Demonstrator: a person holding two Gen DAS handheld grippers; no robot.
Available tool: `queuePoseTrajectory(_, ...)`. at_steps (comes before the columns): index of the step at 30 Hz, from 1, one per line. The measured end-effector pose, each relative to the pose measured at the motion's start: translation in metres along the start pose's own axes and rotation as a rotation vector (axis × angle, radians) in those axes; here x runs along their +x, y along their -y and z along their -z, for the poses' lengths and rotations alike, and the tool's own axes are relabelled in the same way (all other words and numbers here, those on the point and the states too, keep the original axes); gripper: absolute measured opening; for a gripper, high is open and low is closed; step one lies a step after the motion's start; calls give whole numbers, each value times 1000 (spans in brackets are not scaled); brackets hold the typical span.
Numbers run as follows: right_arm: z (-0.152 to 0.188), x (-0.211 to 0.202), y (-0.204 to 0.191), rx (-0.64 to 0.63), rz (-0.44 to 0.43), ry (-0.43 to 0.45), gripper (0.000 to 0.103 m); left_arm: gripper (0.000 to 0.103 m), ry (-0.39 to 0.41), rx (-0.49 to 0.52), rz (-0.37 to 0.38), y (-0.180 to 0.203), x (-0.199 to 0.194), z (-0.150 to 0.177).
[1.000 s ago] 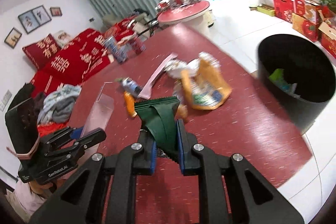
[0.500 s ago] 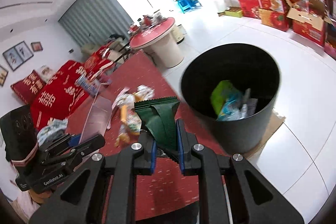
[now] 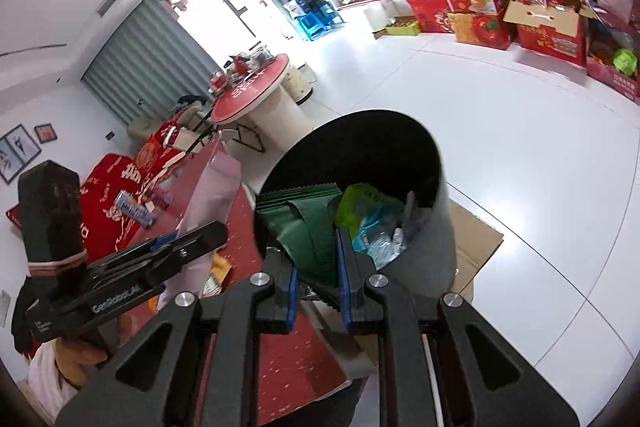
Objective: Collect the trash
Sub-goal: 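Carry both items over the black bin and open both tools to drop them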
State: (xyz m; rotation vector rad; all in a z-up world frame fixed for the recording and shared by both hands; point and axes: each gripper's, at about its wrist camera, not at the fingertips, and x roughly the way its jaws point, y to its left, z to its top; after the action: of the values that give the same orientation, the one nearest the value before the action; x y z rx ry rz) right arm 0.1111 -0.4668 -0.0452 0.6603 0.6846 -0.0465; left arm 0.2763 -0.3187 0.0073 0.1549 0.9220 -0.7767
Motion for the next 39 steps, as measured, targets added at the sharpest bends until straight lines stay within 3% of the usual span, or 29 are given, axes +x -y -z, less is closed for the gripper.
queuePoseTrajectory(8, -9, 17, 14, 20, 11, -31, 17, 103, -59, 17, -38, 7, 42, -13)
queuePoseTrajectory(21, -14, 31, 17, 16, 33, -61, 18, 103, -77, 54, -87, 10, 63, -14)
queuePoseTrajectory(32, -21, 41, 4, -24, 79, -71, 20, 103, -8, 27, -103, -3, 27, -2)
queuePoseTrajectory(36, -21, 46, 0, -41, 99, -90, 40, 103, 24, 16, -118, -12, 1, 12)
queuePoseTrajectory(39, -22, 47, -4, -65, 111, -98, 41, 103, 49, 20, -126, -18, -18, 27)
